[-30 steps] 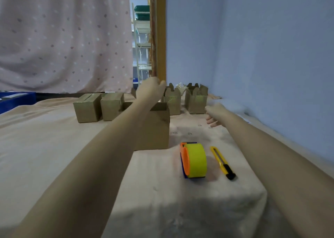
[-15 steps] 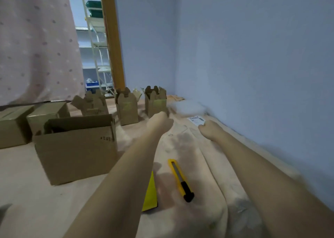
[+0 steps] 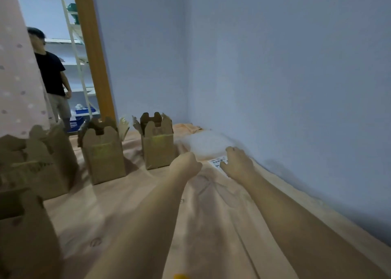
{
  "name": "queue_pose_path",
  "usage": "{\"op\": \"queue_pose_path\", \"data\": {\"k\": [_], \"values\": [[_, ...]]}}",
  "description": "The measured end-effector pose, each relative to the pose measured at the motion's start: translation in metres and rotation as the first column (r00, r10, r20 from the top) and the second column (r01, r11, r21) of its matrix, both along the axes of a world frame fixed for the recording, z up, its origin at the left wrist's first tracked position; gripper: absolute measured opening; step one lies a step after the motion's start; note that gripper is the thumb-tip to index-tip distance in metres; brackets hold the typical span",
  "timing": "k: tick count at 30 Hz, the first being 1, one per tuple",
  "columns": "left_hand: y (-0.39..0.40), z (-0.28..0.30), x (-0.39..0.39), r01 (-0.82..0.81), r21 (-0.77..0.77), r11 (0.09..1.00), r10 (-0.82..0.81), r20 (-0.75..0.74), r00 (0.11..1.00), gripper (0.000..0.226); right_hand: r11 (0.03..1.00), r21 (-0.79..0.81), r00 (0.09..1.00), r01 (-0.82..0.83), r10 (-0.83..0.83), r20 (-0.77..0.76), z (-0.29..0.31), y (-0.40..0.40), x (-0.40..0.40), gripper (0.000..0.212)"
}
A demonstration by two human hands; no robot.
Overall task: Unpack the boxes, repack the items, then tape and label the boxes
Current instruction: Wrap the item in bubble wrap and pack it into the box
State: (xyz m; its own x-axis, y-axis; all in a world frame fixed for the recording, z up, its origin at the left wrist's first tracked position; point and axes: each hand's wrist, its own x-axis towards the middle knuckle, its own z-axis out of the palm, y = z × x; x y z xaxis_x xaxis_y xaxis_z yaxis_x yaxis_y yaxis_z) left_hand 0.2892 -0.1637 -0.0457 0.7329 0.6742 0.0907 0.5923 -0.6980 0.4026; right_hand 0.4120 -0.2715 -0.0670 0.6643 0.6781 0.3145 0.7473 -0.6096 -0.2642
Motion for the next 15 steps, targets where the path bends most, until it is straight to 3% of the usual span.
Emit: {"op": "queue_pose_path", "data": {"k": [5, 15], "values": [[0.030, -0.012, 0.032, 0.031, 0.026, 0.999, -0.030, -0.008, 1.000, 0.034, 0.999, -0.031, 0.990, -0.029, 0.033, 0.139, -0.013, 0.043, 0.024, 0.054], [0.055, -0.019, 0.056, 0.006, -0.088, 0.996, 0.011, 0.197, 0.980, 0.052, 1.000, 0.004, 0.955, -0.029, 0.027, 0.297, -0.030, 0.085, 0.027, 0.020]]}}
